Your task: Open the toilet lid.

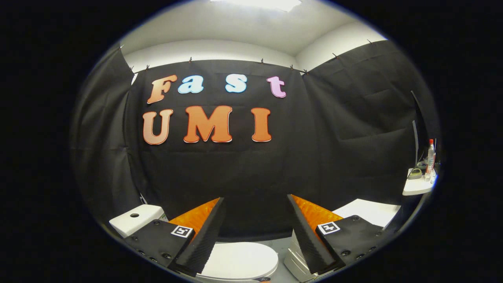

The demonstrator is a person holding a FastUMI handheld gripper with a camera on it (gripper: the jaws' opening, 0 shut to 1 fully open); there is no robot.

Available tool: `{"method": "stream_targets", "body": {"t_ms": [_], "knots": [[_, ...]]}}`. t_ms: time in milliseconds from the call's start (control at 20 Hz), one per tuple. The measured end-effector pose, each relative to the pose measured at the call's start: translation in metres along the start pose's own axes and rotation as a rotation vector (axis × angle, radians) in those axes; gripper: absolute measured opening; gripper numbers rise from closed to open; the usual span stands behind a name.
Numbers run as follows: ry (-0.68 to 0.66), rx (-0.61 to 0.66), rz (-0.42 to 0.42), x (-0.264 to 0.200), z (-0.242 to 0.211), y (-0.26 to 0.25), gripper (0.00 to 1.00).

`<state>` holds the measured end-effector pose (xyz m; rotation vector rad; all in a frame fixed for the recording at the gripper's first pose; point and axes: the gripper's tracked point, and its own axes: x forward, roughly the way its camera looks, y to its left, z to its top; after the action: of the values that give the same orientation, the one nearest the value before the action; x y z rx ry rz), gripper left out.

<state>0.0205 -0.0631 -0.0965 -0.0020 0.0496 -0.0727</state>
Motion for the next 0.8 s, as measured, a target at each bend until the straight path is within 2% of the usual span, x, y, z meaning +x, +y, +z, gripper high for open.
{"method": "stream_targets", "body": {"t_ms": [400,800], "knots": [[0.184,0.090,-0.042,0.009,-0.135,-0.023,0.99],[0.409,0.209,-0.122,-0.005,-0.280,-0.050,0.99]]}}
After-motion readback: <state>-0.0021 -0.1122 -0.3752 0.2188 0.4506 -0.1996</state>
